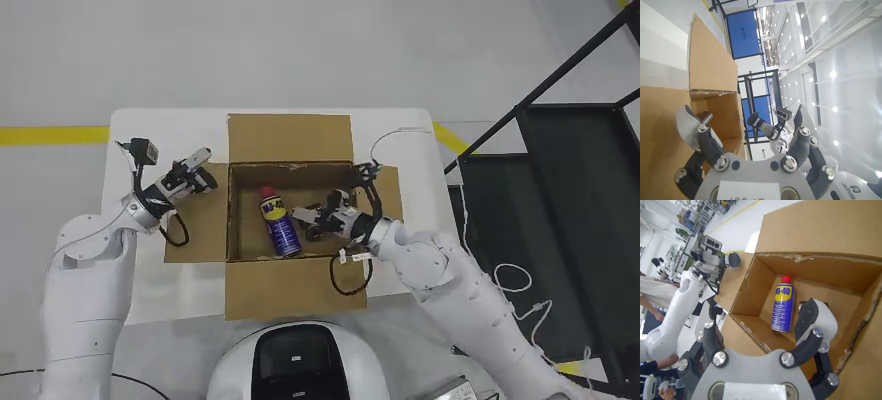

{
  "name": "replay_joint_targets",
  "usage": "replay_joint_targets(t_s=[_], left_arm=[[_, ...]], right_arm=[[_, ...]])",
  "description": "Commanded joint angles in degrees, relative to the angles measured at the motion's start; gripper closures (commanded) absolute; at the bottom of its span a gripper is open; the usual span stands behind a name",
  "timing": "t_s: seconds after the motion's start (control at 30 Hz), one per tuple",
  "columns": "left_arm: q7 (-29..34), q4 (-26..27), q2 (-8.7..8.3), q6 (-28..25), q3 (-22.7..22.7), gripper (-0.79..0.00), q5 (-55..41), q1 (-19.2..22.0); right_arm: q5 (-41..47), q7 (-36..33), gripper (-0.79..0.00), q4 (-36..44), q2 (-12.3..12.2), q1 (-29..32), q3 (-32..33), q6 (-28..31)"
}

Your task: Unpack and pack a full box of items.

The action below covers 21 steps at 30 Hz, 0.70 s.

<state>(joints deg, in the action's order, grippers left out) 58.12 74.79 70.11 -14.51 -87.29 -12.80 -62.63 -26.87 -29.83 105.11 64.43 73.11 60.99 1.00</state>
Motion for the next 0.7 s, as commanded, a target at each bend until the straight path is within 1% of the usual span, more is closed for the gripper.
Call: replay_joint_targets(t_s=[0.0, 0.07, 0.13, 0.67], left_arm=[[3.3, -1.0, -0.28, -0.2, -0.1, -0.785, -1.0, 0.7], [7.1, -2.2, -0.53, -0.7, 0.1, -0.785, -2.2, 1.7], [8.7, -3.5, -0.70, -1.6, 0.1, -0.785, -3.3, 2.5], [8.8, -3.7, -0.73, -1.9, 0.2, -0.785, -3.3, 2.6]], right_arm=[[-2.2, -1.0, -0.785, -1.5, 0.6, -2.7, -3.2, -2.2], [-3.2, -1.2, -0.785, -3.0, 1.3, -4.8, -5.5, -3.9], [-3.7, -1.6, -0.785, -4.1, 1.8, -6.4, -7.1, -5.4], [-3.8, -1.6, -0.785, -4.4, 1.9, -6.8, -7.4, -5.7]])
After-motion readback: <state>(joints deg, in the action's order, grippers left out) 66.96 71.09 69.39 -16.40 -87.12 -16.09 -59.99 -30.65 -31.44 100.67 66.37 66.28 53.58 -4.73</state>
